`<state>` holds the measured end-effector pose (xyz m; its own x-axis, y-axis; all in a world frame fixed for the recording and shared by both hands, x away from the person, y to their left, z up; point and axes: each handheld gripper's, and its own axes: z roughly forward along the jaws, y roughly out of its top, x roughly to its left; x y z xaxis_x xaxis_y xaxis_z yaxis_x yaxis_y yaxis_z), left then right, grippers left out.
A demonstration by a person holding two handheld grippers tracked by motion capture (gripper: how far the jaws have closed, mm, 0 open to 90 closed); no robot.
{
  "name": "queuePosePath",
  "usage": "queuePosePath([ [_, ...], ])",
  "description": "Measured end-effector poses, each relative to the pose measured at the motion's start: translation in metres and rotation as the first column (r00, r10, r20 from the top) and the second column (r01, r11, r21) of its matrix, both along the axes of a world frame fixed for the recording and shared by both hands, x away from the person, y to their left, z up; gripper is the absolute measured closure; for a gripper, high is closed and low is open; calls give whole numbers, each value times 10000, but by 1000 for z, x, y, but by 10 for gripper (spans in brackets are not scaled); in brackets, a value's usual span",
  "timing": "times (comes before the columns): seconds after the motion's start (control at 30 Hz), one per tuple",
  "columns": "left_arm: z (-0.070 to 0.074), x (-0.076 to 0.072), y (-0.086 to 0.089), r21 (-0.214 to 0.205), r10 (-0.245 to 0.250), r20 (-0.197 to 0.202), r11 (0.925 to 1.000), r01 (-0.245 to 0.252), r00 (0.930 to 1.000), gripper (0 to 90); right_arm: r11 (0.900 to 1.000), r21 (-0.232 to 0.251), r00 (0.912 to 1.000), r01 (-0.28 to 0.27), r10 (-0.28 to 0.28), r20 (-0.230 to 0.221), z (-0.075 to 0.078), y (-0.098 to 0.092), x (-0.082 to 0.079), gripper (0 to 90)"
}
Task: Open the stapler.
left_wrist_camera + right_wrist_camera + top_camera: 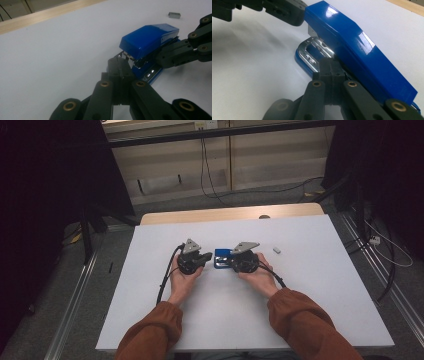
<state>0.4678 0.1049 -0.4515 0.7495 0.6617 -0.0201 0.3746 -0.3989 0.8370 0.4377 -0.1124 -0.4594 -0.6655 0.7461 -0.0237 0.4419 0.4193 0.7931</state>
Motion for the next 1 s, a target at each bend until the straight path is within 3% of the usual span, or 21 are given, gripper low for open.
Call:
queuePosePath([
  [0.07,-2,0,-1,192,-26,10,9998,25,10000,900,10000,-9,10000,-8,8,4,0,0,0,900],
  [0.57,-2,-3,-10,275,-207,96,9994,204,9997,900,9995,181,9995,278,-275,-131,0,0,0,900],
  [1.0,-1,-1,-11,93,-145,253,9999,143,9996,900,9992,275,9996,274,-271,-126,-1,0,-1,900],
])
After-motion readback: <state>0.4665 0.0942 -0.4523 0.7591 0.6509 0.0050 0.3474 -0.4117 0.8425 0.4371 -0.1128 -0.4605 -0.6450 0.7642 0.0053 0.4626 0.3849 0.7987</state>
